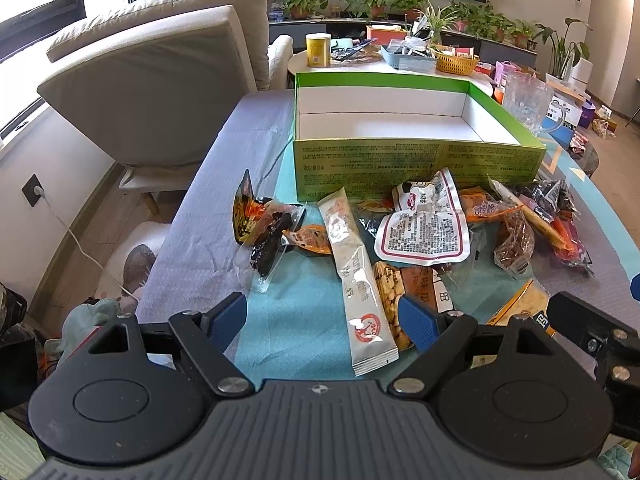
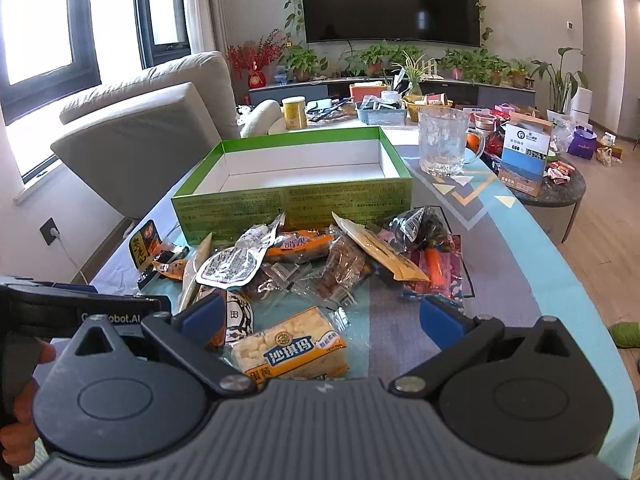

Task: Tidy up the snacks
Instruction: 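Reach left gripper toward white stick snack while right gripper approaches yellow sachima pack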

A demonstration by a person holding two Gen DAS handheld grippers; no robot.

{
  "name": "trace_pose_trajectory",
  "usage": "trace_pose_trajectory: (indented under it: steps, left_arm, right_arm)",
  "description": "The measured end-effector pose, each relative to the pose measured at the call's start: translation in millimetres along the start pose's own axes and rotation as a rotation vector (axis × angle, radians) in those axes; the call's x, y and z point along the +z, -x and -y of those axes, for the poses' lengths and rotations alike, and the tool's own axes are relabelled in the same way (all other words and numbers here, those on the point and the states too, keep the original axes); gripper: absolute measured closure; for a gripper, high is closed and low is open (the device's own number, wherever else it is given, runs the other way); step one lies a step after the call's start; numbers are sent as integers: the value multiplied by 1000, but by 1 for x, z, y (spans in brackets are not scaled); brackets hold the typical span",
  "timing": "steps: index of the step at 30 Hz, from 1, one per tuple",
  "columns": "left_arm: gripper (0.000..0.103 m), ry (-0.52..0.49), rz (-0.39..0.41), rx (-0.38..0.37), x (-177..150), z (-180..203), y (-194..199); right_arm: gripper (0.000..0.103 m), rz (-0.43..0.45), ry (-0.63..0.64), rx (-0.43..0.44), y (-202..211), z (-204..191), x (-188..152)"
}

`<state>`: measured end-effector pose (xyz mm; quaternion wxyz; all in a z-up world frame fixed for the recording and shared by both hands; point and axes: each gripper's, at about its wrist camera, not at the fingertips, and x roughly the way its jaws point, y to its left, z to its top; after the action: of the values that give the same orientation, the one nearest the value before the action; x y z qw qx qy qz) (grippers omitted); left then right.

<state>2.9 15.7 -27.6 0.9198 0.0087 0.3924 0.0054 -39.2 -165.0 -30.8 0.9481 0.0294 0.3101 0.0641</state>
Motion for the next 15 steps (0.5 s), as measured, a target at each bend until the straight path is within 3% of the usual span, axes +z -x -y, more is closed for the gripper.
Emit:
trace_pose_trajectory:
  steps: [15]
  left_arm:
    - [21,21,-17,8,2,-3,-7]
  right_arm:
    - [60,-45,58,41,-7,-8,-6]
